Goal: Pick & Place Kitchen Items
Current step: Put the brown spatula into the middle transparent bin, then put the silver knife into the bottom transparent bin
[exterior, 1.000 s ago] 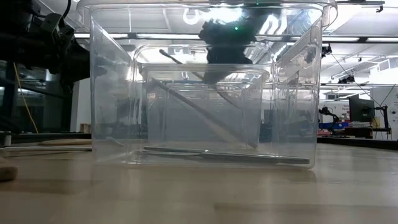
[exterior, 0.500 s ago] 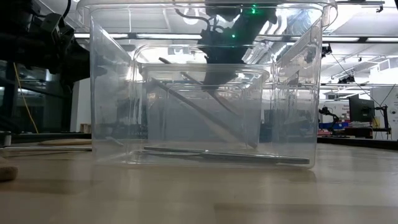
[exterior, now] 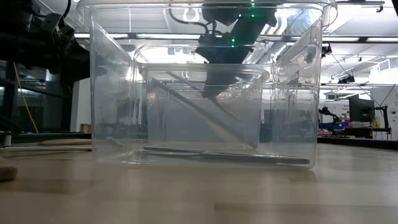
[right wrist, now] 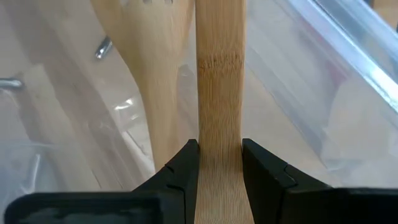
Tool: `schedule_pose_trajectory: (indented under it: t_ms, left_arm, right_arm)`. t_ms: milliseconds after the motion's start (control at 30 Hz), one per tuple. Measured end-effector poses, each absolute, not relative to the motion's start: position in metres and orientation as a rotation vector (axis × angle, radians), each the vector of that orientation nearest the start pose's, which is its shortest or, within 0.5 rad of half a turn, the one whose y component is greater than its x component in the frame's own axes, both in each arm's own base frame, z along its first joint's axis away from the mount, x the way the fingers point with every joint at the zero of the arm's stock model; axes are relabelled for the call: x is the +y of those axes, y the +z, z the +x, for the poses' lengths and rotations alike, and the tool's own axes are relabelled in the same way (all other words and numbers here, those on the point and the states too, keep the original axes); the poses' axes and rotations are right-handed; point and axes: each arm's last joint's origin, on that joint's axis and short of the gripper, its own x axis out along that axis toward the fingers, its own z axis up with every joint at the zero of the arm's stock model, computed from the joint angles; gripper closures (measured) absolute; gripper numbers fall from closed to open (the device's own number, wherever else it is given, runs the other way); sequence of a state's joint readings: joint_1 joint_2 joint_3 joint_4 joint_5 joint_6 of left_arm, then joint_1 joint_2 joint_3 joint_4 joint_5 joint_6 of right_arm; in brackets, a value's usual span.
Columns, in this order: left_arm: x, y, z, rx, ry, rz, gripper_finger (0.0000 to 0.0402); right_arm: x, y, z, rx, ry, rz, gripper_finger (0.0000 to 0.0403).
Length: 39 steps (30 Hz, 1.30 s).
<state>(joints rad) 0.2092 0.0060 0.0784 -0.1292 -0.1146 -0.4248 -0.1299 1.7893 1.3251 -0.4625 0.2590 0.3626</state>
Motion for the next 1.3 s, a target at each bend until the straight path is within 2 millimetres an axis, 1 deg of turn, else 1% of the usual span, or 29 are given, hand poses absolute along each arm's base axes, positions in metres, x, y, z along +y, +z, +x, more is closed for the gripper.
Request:
schedule_pose_trajectory:
  t_ms: [233, 467, 767, 900, 967, 1067, 1133, 1300]
  left_arm:
    - [0.022, 0.177, 0.090, -0.013, 0.331, -0.424, 0.0258]
    - [0.022, 0.177, 0.090, -0.012, 0.331, -0.424, 0.0258]
    - [0.022, 0.177, 0.090, -0.012, 0.331, -0.424, 0.0258]
    - [0.022, 0.177, 0.090, -0.013, 0.331, -0.424, 0.0258]
    - [0.022, 0.177, 0.090, -0.012, 0.331, -0.424, 0.0258]
    - [0.022, 0.177, 0.090, -0.012, 0.331, -0.423, 0.0258]
    - [0.022, 0.177, 0.090, -0.012, 0.331, -0.424, 0.0258]
    - [0.022, 0.177, 0.090, -0.012, 0.331, -0.424, 0.0258]
  right_arm:
    - [-0.056, 0.221, 0.380, 0.871, -0.523, 0.280, 0.0296]
    - [-0.056, 0.219, 0.380, 0.879, -0.502, 0.293, 0.0294]
    - [-0.056, 0.219, 0.380, 0.888, -0.487, 0.278, 0.0256]
    - [-0.056, 0.221, 0.379, 0.904, -0.414, 0.289, 0.0243]
    - [-0.056, 0.227, 0.375, 0.910, -0.348, 0.292, 0.0240]
    - [-0.055, 0.246, 0.369, 0.861, -0.279, 0.265, 0.0238]
    - [-0.057, 0.258, 0.363, 0.830, -0.281, 0.266, 0.0238]
    - [-0.059, 0.287, 0.340, 0.797, -0.309, 0.293, 0.0237]
